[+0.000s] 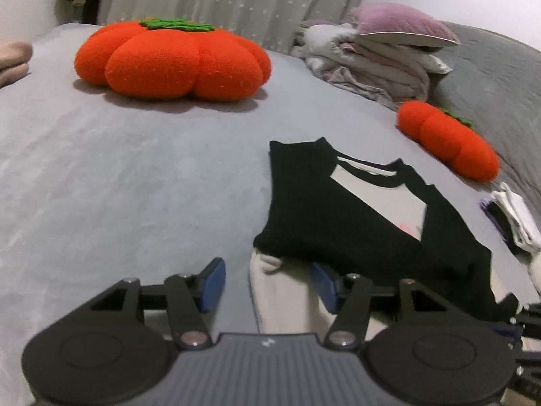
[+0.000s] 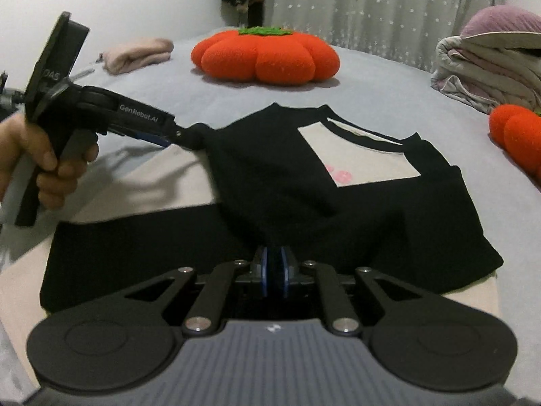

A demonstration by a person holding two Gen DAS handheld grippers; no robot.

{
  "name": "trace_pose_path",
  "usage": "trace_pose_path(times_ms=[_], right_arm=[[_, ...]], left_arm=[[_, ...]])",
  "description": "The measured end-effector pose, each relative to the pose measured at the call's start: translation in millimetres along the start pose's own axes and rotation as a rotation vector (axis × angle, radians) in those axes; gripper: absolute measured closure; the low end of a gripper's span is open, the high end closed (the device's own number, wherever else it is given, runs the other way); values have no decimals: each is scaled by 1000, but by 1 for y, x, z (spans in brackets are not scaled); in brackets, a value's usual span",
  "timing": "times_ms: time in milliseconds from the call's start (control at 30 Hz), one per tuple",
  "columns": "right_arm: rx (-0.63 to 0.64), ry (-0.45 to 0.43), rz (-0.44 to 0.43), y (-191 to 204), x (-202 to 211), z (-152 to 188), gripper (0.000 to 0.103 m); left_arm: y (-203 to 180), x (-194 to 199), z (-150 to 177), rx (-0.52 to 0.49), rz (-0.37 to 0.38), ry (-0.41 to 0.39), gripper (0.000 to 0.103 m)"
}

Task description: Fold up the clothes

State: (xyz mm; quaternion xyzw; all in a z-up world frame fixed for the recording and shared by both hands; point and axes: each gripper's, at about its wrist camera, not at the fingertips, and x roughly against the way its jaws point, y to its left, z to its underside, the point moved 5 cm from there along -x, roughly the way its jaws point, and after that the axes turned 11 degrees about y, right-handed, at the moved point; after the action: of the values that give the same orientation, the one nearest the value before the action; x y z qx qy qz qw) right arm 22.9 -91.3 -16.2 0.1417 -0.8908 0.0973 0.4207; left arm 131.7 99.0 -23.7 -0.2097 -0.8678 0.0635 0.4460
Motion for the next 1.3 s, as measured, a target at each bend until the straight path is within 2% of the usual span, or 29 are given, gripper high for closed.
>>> trace_pose_path(times_ms=[67,233,267,300,333,367,500,533,600,700,833,933,967,1000,1067,1200,1300], right_arm=[[17,8,8,1,3,2,90],[36,10,25,7,9,2,87],[35,8,19,7,12,3,78],[12,-1,15,4,18,4,55],[-34,-13,14,-4,25,7,48],[-80,-26,12,-12,33,10,45],[-399,-29,-19,-73,56,39,45],[-479,-27,-31,-88,59,49,46],[-604,-19,-48,-109,61,64,60],[-704,-8,-66,-119,62,76,62],[-718,23,-66,-112,55,81,62],[-683,25,-18,-102,53,79,63],[-665,22,3,-100,53,78,69],[-648,17,26,-99,55,78,86],[-638,-5,67,-99,63,78,99],[-682,-71,89,-101,99,86,99],[-695,-87,96,-93,124,96,99]], left_arm=[[4,6,-2,0,27,9,44],[18,39,-19,99,115,-97,41],[21,45,-23,119,133,-118,40],[23,52,-26,139,150,-140,40],[19,49,-27,138,159,-139,40],[14,45,-26,135,166,-137,40],[-7,26,-29,106,189,-118,40],[-12,21,-30,98,194,-113,40],[-23,11,-31,80,204,-102,40],[-35,-7,-35,40,185,-69,40],[-35,-29,-29,16,133,-9,41],[-30,-32,-30,50,139,-7,45],[-28,-33,-30,62,141,-6,48],[-26,-33,-31,73,145,-5,48],[-23,-33,-32,90,150,-4,52],[-23,-33,-32,94,149,-5,53],[-24,-34,-32,88,135,-8,54]])
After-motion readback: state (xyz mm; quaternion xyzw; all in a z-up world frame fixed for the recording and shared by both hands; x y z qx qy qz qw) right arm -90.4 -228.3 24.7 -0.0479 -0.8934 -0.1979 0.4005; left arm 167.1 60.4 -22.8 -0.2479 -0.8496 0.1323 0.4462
